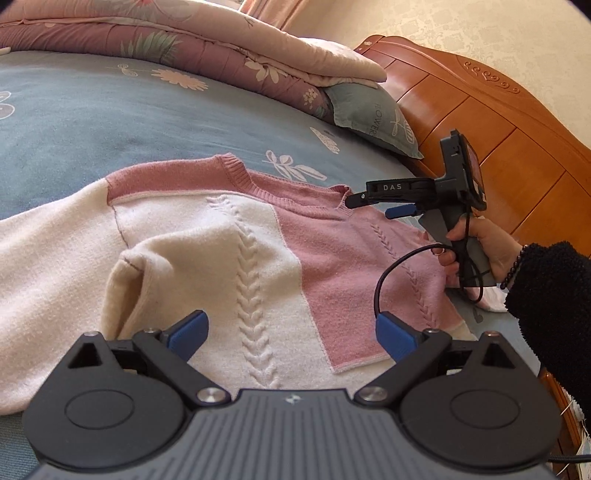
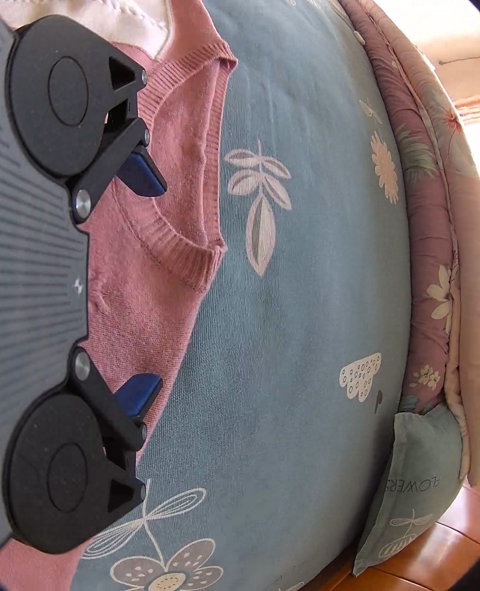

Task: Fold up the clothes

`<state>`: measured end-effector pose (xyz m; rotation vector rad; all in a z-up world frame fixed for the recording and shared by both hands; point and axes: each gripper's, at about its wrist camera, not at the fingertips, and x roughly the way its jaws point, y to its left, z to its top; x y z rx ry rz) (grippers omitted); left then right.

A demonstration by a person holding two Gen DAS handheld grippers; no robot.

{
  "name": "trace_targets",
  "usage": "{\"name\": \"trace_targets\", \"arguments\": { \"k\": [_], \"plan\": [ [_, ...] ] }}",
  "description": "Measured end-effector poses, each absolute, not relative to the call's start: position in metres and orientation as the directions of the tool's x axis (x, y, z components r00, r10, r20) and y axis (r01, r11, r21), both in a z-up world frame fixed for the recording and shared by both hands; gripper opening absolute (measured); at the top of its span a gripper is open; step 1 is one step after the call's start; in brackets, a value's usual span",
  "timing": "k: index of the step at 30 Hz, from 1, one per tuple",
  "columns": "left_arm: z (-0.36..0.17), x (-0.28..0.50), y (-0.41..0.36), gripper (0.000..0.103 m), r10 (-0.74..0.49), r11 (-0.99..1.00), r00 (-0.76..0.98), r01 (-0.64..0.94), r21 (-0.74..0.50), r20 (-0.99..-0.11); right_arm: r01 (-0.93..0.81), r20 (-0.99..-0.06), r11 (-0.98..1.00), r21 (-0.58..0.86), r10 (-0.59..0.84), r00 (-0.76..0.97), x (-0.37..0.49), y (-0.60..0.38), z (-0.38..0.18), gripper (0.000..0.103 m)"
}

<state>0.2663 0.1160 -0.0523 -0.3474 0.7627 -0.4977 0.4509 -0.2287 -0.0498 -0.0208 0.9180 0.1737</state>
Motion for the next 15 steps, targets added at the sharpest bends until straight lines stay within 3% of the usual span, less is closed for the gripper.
{"name": "trace_targets", "arguments": {
  "k": [5,7,15],
  "plan": [
    [-0.041,0.259,0.118,0.097,-0.557,0.823,0.631,0.329,-0.464,-0.540,-0.255,-0.836,0.965,0.062,0.190,0.515,0.400,-0.201,-0.051,0.103],
    [-0.040,0.259,0.118,0.097,-0.553,0.825,0.634,0.327,-0.461,-0.540,-0.250,-0.856,0.968,0.014,0.140,0.498,0.399,-0.188,-0.068,0.103],
    [-0.041,0.262,0.121,0.097,-0.541,0.833,0.636,0.312,-0.457,-0.551,-0.206,-0.797,0.978,-0.014,0.114,0.594,0.464,-0.167,-0.085,0.103]
  ]
}}
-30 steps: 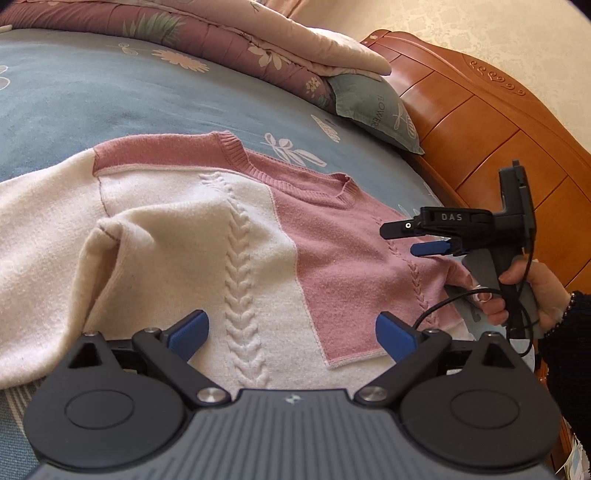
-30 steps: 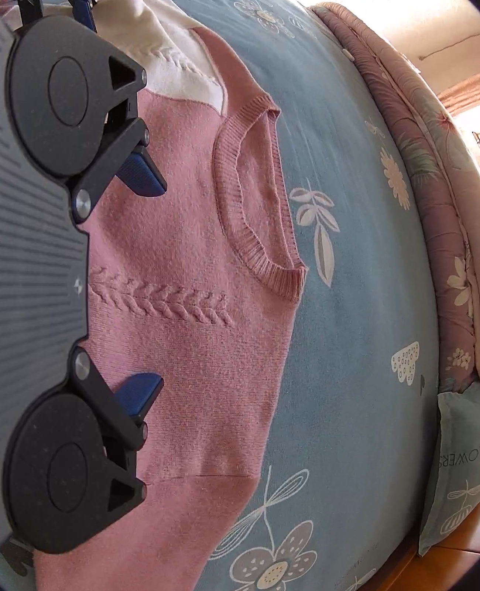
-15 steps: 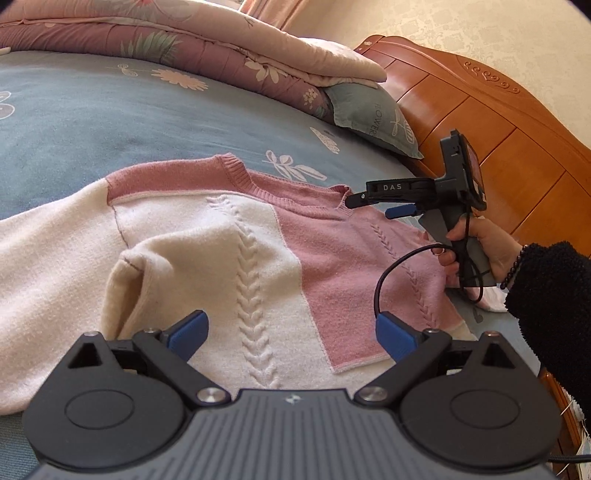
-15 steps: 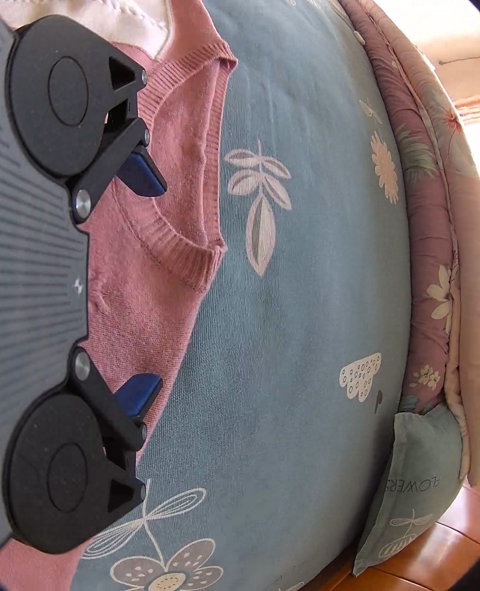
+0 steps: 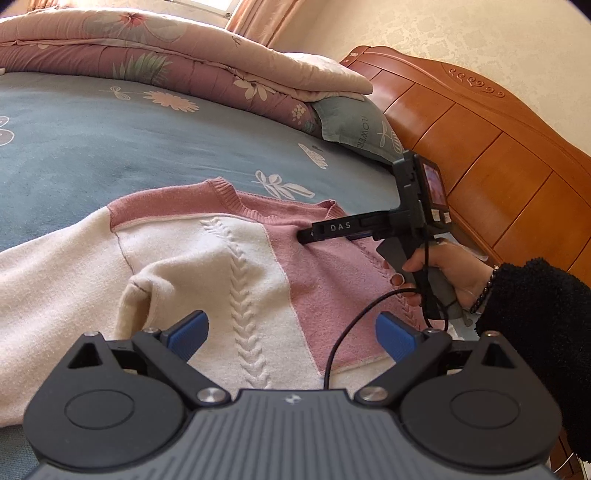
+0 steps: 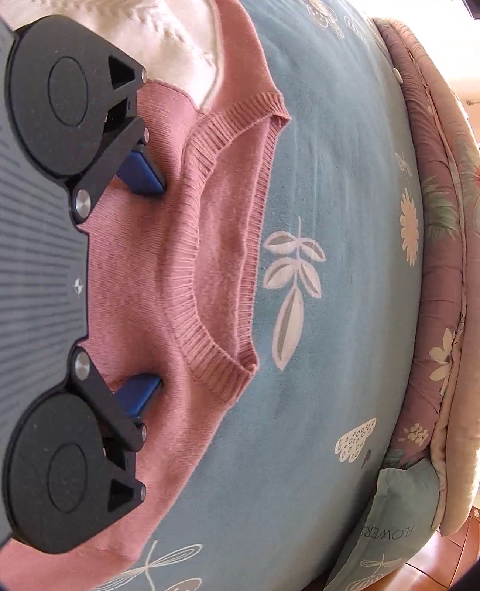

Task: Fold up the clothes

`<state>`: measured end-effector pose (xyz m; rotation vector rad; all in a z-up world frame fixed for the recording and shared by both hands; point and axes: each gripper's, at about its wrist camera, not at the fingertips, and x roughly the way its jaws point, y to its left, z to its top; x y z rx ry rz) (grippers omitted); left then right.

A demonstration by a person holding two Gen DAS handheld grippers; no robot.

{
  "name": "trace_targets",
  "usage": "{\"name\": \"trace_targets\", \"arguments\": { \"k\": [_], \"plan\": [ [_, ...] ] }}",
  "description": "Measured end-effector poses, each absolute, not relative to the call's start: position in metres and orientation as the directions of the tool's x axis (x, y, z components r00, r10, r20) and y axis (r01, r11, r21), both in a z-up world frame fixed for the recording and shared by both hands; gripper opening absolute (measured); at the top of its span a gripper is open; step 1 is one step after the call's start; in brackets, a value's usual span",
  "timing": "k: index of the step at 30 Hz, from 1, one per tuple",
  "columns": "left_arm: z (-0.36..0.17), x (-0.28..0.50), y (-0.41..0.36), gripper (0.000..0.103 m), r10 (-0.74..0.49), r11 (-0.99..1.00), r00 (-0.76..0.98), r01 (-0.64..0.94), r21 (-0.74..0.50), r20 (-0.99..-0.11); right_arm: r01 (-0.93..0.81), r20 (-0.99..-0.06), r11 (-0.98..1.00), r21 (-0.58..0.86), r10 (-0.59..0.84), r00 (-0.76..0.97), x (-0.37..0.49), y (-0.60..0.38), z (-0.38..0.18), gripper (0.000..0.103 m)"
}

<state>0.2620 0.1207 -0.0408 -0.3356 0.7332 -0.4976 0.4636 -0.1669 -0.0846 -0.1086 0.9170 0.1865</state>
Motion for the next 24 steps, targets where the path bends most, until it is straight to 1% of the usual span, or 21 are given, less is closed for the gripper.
{"name": "trace_targets", "arguments": {
  "k": [3,6,12,14,17,20,22,24],
  "plan": [
    [-0.043,0.263,0.122,0.097,-0.530,0.839,0.635,0.299,-0.454,-0.561,-0.189,-0.788,0.982,-0.004,0.113,0.606,0.485,-0.165,-0.084,0.103],
    [-0.041,0.261,0.123,0.097,-0.530,0.839,0.640,0.300,-0.454,-0.557,-0.203,-0.813,0.979,0.010,0.126,0.568,0.485,-0.169,-0.075,0.103],
    [-0.033,0.254,0.124,0.097,-0.548,0.825,0.651,0.319,-0.466,-0.525,-0.256,-0.802,0.966,0.045,0.188,0.567,0.425,-0.205,-0.034,0.103],
    [-0.033,0.253,0.120,0.097,-0.550,0.825,0.648,0.322,-0.464,-0.528,-0.248,-0.816,0.965,0.086,0.210,0.538,0.405,-0.221,-0.029,0.103],
    [-0.034,0.252,0.112,0.097,-0.552,0.827,0.637,0.334,-0.452,-0.538,-0.214,-0.829,0.964,0.156,0.246,0.502,0.378,-0.240,-0.030,0.103],
    [-0.036,0.252,0.103,0.097,-0.555,0.827,0.624,0.348,-0.441,-0.549,-0.130,-0.855,0.975,0.181,0.222,0.469,0.365,-0.253,-0.044,0.103],
    [-0.039,0.253,0.099,0.097,-0.559,0.826,0.613,0.356,-0.437,-0.558,-0.103,-0.861,0.978,0.179,0.207,0.464,0.364,-0.257,-0.059,0.103],
    [-0.043,0.254,0.096,0.097,-0.553,0.831,0.604,0.353,-0.430,-0.573,-0.092,-0.850,0.985,0.144,0.171,0.499,0.369,-0.257,-0.072,0.103]
  ]
}}
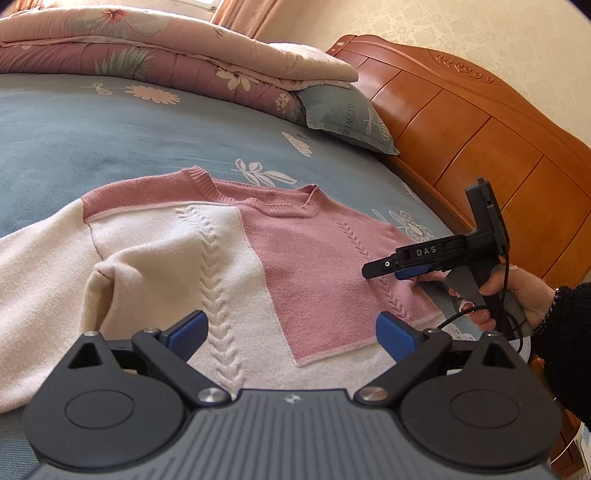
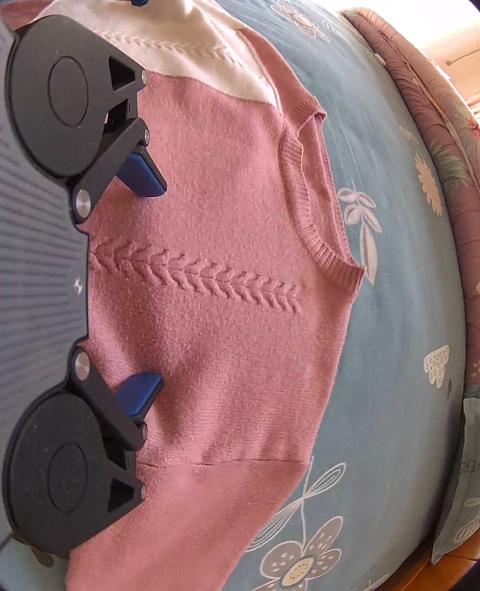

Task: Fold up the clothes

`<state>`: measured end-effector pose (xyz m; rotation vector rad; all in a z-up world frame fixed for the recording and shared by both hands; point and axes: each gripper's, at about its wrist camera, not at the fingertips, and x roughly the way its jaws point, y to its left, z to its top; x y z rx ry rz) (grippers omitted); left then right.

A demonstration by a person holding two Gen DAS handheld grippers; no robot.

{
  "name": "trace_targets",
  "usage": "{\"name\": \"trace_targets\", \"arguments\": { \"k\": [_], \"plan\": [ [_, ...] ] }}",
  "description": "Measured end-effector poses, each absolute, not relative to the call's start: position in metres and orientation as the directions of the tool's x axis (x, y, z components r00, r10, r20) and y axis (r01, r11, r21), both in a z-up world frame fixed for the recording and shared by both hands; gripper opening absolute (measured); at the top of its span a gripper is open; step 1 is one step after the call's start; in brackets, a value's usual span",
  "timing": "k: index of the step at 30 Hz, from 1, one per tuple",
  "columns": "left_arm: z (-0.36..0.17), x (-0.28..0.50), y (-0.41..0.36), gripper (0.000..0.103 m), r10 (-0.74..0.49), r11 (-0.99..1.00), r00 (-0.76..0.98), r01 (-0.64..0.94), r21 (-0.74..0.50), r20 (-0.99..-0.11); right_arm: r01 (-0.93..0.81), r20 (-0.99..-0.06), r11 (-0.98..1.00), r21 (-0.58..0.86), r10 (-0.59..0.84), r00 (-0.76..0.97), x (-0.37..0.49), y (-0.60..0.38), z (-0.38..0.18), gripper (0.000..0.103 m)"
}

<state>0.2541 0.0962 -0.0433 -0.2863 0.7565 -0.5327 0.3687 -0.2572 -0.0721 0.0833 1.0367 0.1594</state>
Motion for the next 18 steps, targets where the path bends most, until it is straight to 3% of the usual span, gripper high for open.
{"name": "trace_targets", "arguments": {
  "k": [7,10,13,18],
  "plan": [
    [-0.054,0.260,0.096,0.097,-0.533,0.844,0.595,0.322,-0.429,-0.601,-0.101,-0.817,0.995,0.027,0.080,0.571,0.409,-0.245,-0.075,0.103],
    [-0.053,0.258,0.096,0.097,-0.528,0.847,0.599,0.321,-0.423,-0.603,-0.073,-0.817,0.989,0.126,0.146,0.558,0.405,-0.259,-0.064,0.103],
    [-0.050,0.257,0.097,0.097,-0.539,0.840,0.602,0.329,-0.432,-0.589,-0.080,-0.759,0.961,0.265,0.259,0.597,0.373,-0.274,-0.044,0.103],
    [-0.052,0.257,0.092,0.097,-0.533,0.844,0.598,0.329,-0.423,-0.599,-0.108,-0.720,0.948,0.300,0.299,0.626,0.334,-0.291,-0.034,0.103]
  ]
}}
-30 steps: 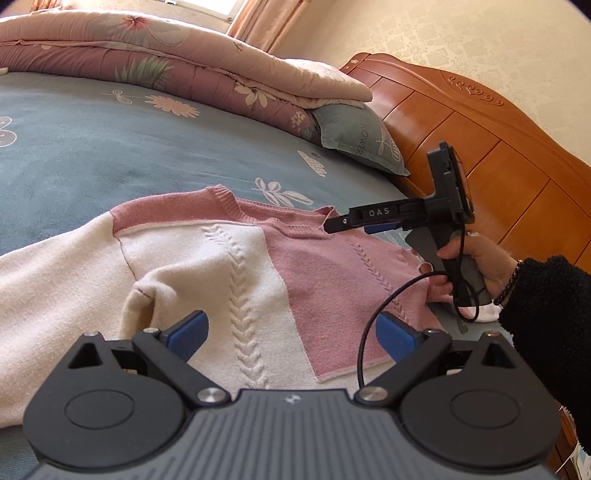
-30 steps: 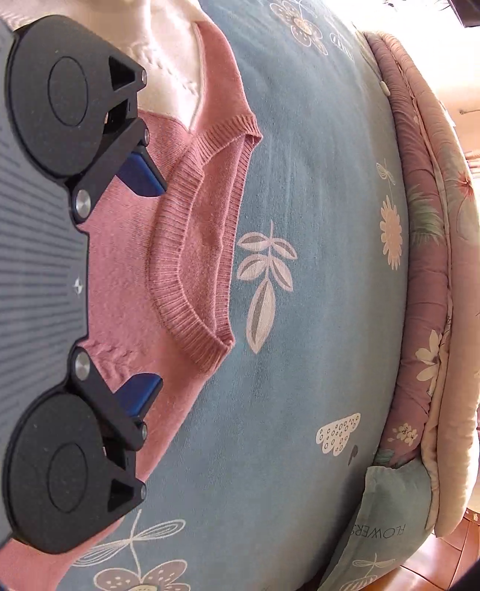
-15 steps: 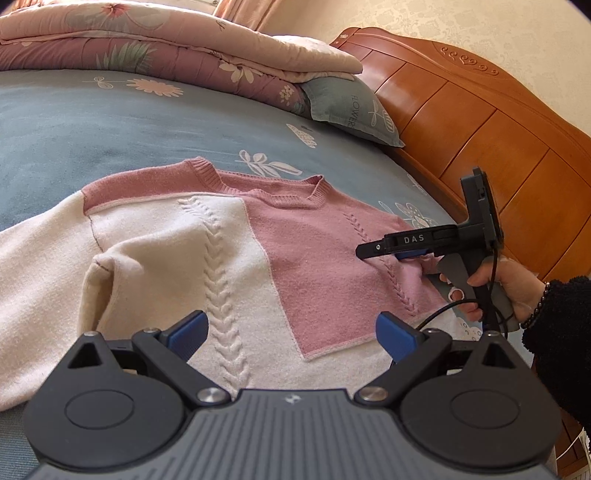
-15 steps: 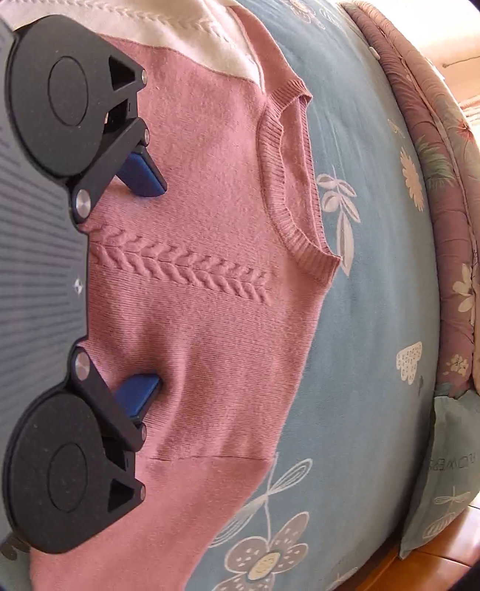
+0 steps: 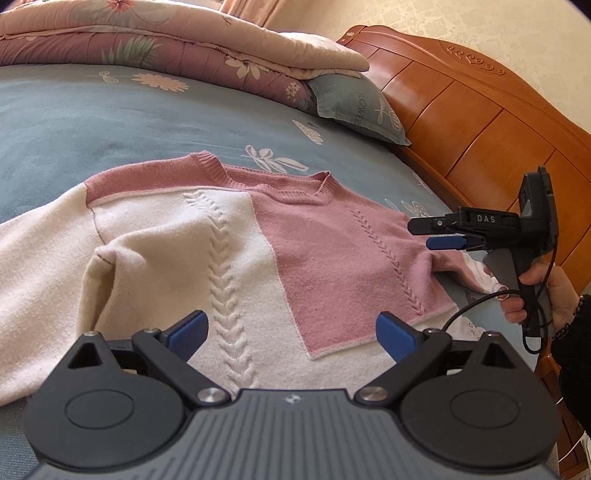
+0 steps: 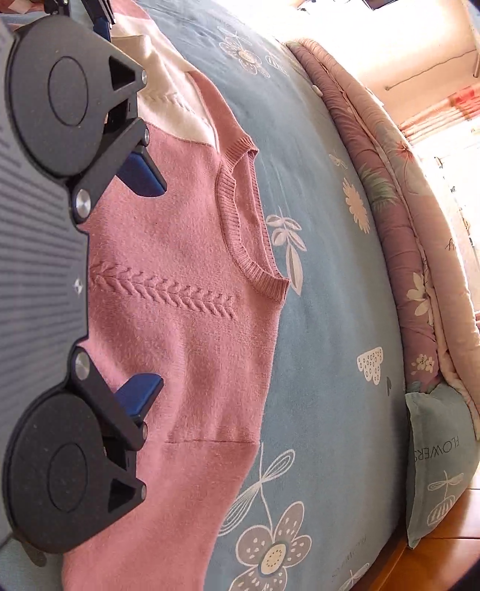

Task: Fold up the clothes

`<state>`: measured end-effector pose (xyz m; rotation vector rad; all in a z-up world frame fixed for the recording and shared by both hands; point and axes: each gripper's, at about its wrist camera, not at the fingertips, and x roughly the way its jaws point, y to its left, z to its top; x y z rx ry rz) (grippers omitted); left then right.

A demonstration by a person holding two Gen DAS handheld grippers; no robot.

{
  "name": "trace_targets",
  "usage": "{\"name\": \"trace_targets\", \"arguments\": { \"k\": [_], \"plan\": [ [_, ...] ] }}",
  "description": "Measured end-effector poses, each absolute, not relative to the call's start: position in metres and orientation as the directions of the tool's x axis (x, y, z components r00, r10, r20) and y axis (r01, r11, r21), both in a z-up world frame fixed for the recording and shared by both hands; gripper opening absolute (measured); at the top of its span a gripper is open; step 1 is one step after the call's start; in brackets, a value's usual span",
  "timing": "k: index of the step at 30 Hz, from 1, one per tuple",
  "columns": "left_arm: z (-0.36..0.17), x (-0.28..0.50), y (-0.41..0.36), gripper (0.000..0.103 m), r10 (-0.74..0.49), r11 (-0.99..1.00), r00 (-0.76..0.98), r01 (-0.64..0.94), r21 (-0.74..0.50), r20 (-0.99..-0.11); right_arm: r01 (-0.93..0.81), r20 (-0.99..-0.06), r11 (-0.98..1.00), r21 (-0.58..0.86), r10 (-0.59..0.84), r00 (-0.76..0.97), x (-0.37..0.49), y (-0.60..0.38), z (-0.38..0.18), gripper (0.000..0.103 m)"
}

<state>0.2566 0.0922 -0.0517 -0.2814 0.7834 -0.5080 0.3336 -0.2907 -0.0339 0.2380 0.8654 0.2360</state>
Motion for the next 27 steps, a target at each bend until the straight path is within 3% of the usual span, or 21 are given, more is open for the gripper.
{"name": "trace_targets", "arguments": {
  "k": [6,10,15,19,22,25,27],
  "plan": [
    [-0.057,0.258,0.082,0.097,-0.538,0.843,0.578,0.343,-0.415,-0.614,-0.040,-0.751,0.923,0.383,0.336,0.569,0.312,-0.308,-0.066,0.103],
    [-0.064,0.260,0.077,0.097,-0.535,0.845,0.562,0.345,-0.409,-0.630,-0.077,-0.707,0.945,0.319,0.291,0.645,0.288,-0.299,-0.080,0.103],
    [-0.068,0.260,0.075,0.097,-0.530,0.848,0.563,0.347,-0.400,-0.634,-0.127,-0.762,0.978,0.168,0.210,0.613,0.287,-0.279,-0.076,0.103],
    [-0.069,0.259,0.073,0.099,-0.528,0.849,0.566,0.353,-0.393,-0.633,-0.126,-0.709,0.958,0.257,0.276,0.649,0.286,-0.297,-0.048,0.103],
    [-0.068,0.258,0.070,0.099,-0.519,0.855,0.572,0.360,-0.374,-0.635,-0.052,-0.639,0.958,0.283,0.229,0.734,0.294,-0.326,-0.028,0.103],
    [-0.068,0.256,0.067,0.099,-0.521,0.853,0.579,0.374,-0.363,-0.628,0.018,-0.651,0.922,0.387,0.260,0.714,0.313,-0.355,-0.039,0.103],
    [-0.068,0.256,0.064,0.099,-0.536,0.844,0.569,0.392,-0.367,-0.624,0.057,-0.697,0.922,0.384,0.249,0.672,0.320,-0.361,-0.060,0.103]
  ]
}}
